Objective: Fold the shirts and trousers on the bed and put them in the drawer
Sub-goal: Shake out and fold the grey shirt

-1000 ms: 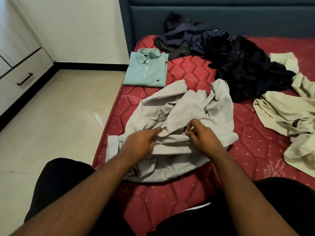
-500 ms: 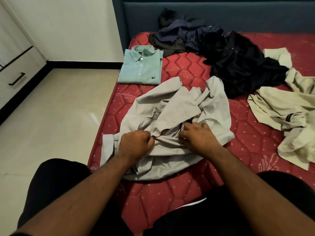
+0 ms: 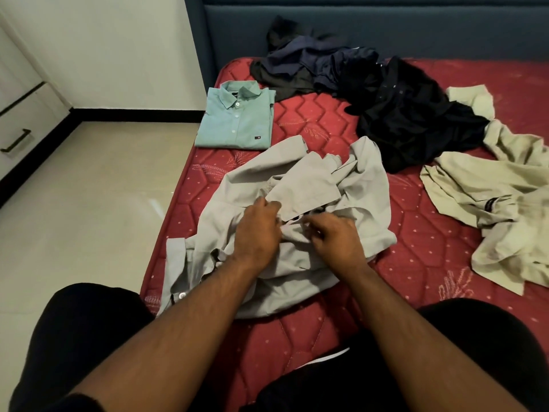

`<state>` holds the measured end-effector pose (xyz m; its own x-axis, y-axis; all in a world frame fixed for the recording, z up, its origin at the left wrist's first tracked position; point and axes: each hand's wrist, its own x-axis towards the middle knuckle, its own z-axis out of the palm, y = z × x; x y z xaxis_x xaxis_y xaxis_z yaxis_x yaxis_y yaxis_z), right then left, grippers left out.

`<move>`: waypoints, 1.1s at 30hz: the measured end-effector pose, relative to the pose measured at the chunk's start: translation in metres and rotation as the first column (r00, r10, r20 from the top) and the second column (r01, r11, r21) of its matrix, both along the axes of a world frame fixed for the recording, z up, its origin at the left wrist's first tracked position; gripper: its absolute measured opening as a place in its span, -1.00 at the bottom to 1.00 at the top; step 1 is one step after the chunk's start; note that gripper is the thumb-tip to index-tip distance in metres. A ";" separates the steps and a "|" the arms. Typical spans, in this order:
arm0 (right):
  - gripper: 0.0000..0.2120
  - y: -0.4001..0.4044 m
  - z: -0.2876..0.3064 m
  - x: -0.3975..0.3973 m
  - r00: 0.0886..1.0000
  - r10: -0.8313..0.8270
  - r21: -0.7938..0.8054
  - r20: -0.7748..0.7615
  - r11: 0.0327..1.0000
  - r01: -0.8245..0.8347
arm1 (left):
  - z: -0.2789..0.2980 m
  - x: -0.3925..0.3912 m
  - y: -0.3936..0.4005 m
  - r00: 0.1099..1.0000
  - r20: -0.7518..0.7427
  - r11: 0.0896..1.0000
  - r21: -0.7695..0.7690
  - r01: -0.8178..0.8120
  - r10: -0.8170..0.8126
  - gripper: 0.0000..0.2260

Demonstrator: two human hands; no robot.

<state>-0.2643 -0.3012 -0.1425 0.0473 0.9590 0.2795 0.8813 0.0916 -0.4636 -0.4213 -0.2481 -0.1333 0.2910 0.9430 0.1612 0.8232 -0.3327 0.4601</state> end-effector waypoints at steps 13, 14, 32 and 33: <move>-0.78 0.006 0.009 0.009 0.993 -0.115 0.060 0.017 0.992 0.114 | 0.018 0.024 0.007 0.576 0.788 0.943 -0.323 0.084 0.218 -0.91; -0.76 0.006 0.010 0.010 0.994 -0.107 0.082 -0.006 0.991 0.107 | 0.018 0.024 0.005 0.592 0.790 0.950 -0.286 0.126 0.159 -0.91; -0.97 -0.002 0.034 0.031 0.969 0.226 0.427 -0.097 0.889 -0.165 | 0.027 0.023 -0.006 0.603 0.798 0.942 -0.188 0.278 -0.019 -0.81; -0.97 -0.002 0.034 0.031 0.971 0.223 0.423 -0.085 0.891 -0.167 | 0.028 0.023 -0.007 0.622 0.783 0.945 -0.178 0.274 -0.033 -0.84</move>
